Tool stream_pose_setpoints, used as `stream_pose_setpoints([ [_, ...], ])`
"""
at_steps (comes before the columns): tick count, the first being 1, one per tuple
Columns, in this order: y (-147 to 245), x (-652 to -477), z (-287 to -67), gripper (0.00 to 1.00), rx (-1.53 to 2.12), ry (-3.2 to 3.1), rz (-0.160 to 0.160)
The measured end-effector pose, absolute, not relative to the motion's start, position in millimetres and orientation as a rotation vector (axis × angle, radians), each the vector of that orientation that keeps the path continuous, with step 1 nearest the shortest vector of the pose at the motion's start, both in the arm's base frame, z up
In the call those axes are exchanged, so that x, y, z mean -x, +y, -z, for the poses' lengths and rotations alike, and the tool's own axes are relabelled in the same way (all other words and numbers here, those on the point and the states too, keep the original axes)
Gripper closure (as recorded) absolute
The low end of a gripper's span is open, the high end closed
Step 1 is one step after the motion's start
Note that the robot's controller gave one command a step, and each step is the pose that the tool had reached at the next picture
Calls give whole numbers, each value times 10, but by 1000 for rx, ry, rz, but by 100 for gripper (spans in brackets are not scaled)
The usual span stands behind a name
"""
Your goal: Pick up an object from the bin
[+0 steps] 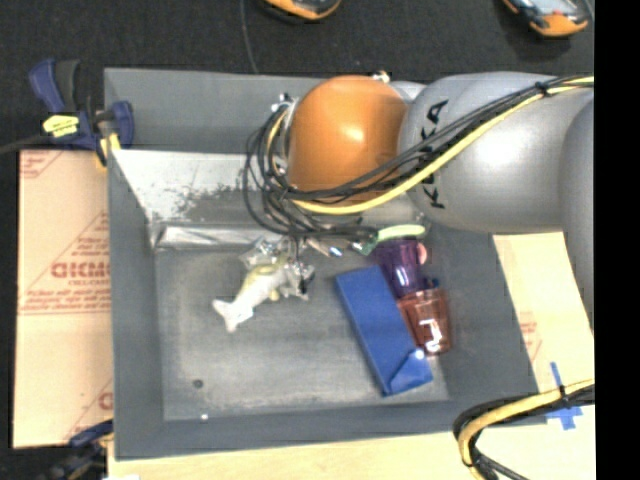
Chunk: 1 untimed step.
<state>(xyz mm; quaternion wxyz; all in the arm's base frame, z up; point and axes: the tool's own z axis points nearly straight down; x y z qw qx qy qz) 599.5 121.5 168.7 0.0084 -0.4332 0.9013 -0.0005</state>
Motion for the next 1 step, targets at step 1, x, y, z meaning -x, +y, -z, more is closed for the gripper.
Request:
stream_pose_setpoints([
  [1,1210,-5982,-1938,100,1353,2824,-2],
])
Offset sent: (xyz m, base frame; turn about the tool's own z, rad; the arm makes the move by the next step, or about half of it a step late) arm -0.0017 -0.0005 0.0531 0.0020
